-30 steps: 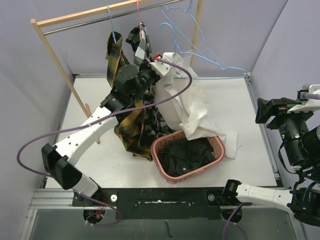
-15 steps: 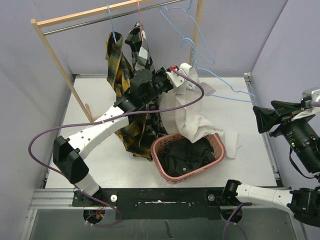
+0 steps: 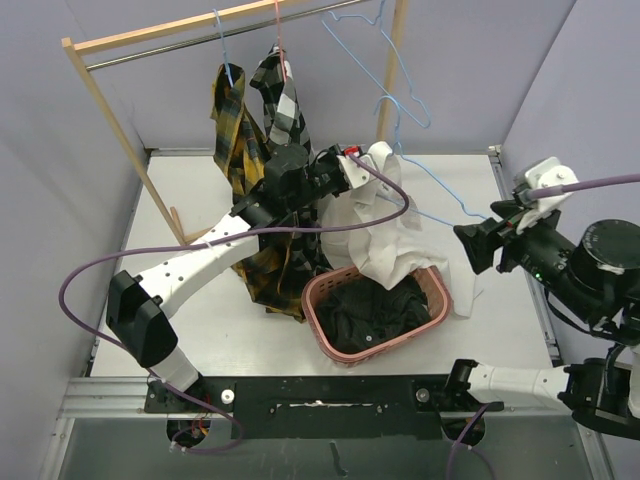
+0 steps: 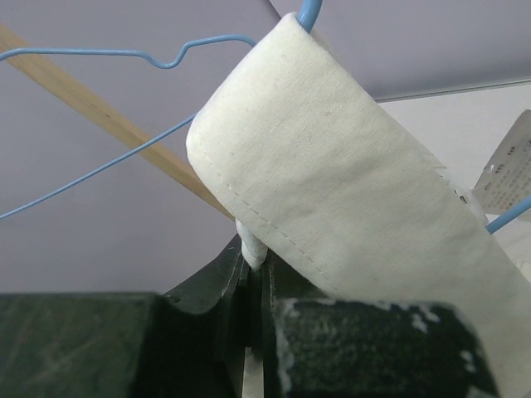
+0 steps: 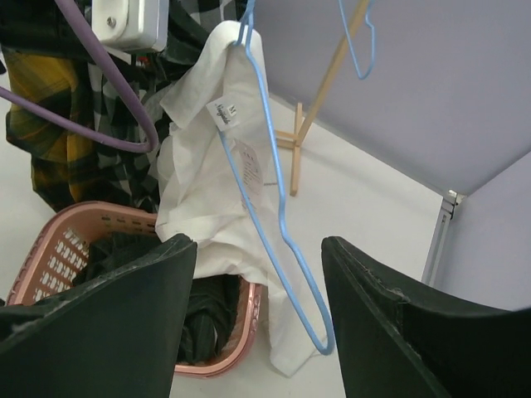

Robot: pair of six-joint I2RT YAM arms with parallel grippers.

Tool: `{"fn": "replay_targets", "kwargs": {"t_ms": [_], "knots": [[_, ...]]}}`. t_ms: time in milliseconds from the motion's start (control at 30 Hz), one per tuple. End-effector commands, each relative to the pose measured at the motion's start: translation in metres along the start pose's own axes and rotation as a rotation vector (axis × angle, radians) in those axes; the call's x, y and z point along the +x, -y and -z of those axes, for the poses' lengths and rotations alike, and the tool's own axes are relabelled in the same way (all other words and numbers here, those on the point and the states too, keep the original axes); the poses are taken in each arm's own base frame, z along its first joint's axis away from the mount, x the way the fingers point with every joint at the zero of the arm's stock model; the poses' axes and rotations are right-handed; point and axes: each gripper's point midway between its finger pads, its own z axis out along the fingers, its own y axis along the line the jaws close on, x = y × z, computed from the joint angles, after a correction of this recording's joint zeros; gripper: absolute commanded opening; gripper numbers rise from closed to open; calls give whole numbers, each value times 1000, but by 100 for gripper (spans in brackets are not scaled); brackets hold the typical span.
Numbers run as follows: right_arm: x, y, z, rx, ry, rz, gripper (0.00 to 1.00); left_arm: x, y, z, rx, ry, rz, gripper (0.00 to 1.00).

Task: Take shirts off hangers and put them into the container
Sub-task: Remove the shirt from the hanger.

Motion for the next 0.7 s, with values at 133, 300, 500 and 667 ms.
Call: {"fn": "replay_targets", "kwargs": {"t_ms": [133, 300, 500, 667], "knots": [[6, -15, -18, -13, -59, 32, 58, -61, -19, 22, -47, 158, -17, 0], [8, -12, -20, 11, -68, 36, 56, -73, -21, 30, -56, 195, -10, 0], [6, -7, -18, 37, -50, 24, 55, -90, -26, 43, -65, 239, -3, 0], [7, -11, -20, 17, -52, 23, 41, -99, -28, 50, -76, 269, 14, 0]]}}
